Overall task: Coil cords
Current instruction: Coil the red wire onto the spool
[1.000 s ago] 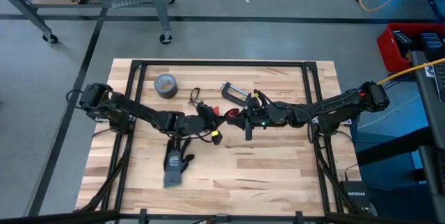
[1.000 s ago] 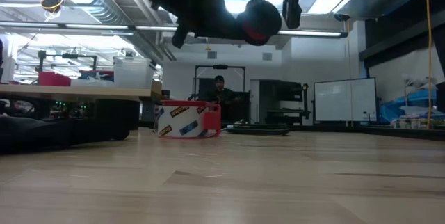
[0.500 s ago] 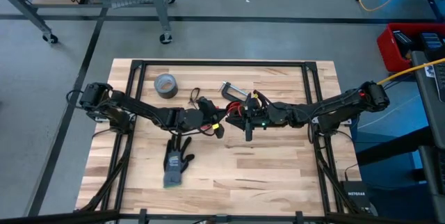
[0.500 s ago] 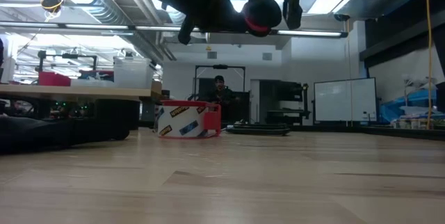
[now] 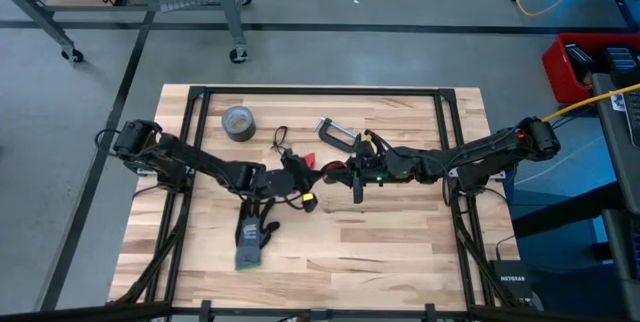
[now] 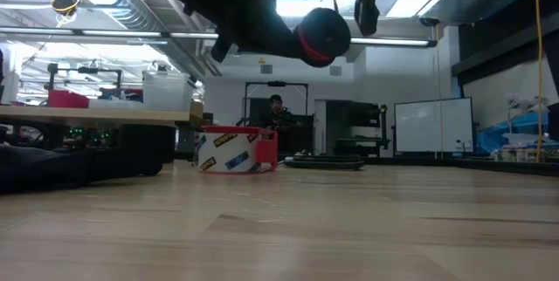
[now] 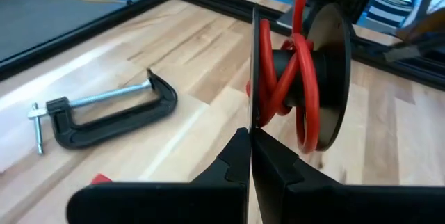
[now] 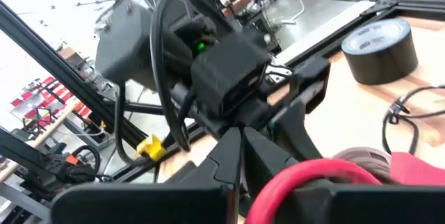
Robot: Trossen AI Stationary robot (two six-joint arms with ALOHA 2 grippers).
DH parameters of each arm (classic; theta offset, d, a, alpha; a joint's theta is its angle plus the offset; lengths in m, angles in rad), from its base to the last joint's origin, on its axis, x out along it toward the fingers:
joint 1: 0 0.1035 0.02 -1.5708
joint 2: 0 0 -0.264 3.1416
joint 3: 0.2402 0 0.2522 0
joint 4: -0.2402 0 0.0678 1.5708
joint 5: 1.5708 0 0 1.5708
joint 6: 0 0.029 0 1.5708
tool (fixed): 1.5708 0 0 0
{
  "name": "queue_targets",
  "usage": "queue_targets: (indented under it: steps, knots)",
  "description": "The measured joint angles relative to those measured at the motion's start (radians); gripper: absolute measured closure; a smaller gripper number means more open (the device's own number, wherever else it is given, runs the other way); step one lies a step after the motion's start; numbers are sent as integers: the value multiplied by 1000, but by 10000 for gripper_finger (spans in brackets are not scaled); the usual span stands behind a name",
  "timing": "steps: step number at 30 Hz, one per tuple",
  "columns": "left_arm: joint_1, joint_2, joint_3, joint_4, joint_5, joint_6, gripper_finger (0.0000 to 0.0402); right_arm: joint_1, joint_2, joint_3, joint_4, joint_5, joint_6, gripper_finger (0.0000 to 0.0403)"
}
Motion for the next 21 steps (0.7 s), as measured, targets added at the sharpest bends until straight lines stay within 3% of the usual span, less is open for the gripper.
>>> queue_targets:
  steps: [8,21]
  knots:
    - [-30,0,0,1,56,-28,401,0,0,0,28,0,-1,381]
    - [-10,0,0,68,291,-124,401,0,0,0,30,-5,-6,381]
